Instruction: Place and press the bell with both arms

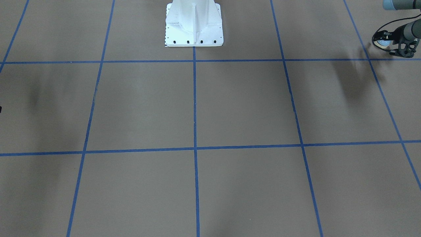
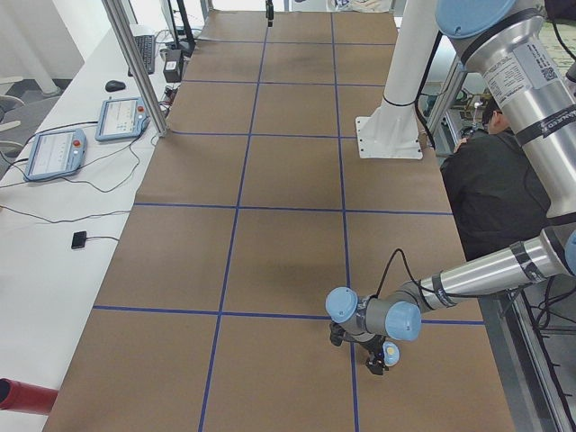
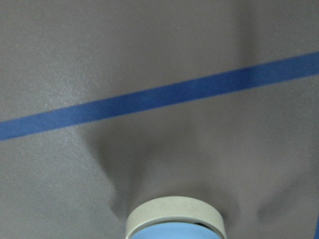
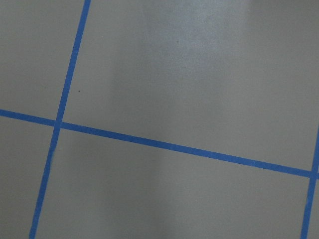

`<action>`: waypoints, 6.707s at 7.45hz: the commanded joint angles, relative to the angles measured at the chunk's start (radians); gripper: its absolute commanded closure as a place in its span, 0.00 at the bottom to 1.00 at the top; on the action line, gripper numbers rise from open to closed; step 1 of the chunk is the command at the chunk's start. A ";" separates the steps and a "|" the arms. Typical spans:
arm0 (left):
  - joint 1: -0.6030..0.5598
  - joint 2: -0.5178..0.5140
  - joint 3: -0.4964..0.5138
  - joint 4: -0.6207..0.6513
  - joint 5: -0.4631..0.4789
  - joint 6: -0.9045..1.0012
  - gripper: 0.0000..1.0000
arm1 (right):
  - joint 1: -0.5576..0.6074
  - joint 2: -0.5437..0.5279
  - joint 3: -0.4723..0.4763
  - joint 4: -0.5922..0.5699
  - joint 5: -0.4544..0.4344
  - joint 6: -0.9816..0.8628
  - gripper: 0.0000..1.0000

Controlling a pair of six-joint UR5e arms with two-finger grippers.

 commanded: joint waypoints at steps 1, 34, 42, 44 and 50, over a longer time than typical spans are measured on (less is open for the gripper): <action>0.006 -0.007 0.009 -0.001 0.000 0.000 0.00 | 0.000 0.000 0.000 0.000 0.000 0.000 0.00; 0.337 -1.652 0.526 0.421 0.236 -1.072 0.00 | -0.066 0.040 -0.015 0.204 0.006 0.006 0.00; -0.008 -1.222 -0.157 0.773 0.235 -0.437 0.00 | -0.248 0.308 -0.025 0.192 0.002 0.346 0.00; -0.130 -0.981 -0.325 0.772 0.238 -0.182 0.00 | -0.331 0.371 -0.029 0.186 -0.062 0.467 0.00; -0.456 -0.505 -0.402 0.576 0.221 0.227 0.00 | -0.586 0.736 -0.193 -0.090 -0.291 0.634 0.00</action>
